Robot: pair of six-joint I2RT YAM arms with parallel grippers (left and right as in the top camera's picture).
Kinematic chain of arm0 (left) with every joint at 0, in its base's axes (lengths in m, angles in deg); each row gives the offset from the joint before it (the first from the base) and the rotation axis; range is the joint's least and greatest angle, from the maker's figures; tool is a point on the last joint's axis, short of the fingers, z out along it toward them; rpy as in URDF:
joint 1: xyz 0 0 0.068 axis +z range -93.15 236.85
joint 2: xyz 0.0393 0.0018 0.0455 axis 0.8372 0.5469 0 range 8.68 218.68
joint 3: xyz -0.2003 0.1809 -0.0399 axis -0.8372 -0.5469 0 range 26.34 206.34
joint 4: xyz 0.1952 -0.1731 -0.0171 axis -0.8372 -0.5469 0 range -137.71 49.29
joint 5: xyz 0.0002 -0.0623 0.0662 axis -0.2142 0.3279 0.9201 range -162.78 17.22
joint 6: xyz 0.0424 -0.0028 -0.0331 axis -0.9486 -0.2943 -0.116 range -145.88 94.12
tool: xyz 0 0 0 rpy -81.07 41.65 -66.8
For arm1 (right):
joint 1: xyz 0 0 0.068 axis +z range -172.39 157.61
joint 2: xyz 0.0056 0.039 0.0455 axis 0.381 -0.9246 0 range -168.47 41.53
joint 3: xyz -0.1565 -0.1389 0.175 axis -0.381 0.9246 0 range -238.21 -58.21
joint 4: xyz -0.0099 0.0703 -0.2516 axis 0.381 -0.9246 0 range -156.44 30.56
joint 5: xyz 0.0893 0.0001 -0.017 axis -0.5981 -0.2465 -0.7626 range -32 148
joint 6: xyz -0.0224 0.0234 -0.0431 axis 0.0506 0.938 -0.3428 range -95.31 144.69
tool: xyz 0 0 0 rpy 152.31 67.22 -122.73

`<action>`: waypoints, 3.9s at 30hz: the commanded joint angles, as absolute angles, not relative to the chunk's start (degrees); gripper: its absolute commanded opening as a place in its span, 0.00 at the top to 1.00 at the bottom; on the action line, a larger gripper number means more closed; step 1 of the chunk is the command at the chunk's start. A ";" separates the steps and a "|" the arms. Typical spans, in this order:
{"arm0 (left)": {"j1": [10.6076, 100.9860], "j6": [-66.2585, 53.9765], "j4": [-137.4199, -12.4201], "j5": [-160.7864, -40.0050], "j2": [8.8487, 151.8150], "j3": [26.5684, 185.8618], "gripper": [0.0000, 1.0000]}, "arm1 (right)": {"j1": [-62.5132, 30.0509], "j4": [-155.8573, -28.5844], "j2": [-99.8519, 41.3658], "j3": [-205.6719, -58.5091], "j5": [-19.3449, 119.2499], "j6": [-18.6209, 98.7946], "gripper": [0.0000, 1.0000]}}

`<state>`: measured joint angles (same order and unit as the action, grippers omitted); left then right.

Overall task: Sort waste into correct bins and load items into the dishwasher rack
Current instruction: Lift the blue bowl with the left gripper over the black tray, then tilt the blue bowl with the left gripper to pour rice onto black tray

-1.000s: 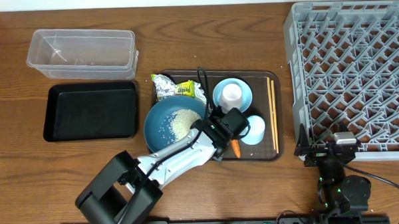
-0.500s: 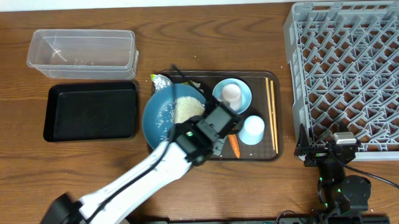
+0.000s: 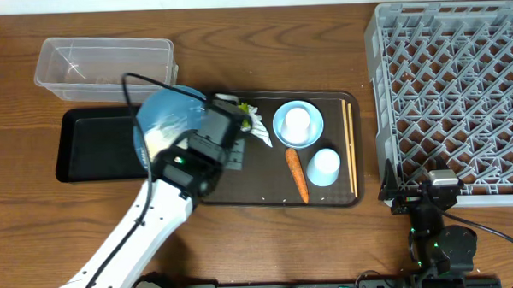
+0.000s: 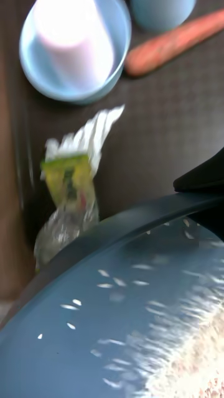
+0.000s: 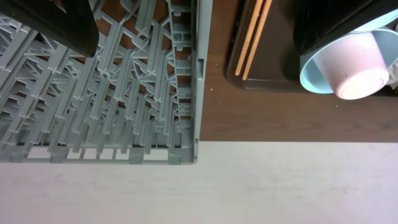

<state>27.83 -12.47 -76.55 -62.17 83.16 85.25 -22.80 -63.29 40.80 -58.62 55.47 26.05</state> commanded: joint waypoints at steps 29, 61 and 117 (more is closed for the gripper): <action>53.64 -7.49 -52.44 -75.74 94.53 86.26 0.94 | -21.25 -63.53 40.86 -58.53 56.06 25.27 0.01; 84.05 6.26 -49.31 -125.79 94.20 86.24 0.94 | -21.25 -63.53 40.86 -58.53 56.06 25.27 0.01; 98.71 3.60 -47.43 -162.69 92.89 86.19 0.94 | -21.25 -63.53 40.86 -58.53 56.08 25.27 0.01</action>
<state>98.69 8.80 -49.64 -156.74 94.55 85.30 -22.80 -63.29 40.80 -58.62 55.47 26.08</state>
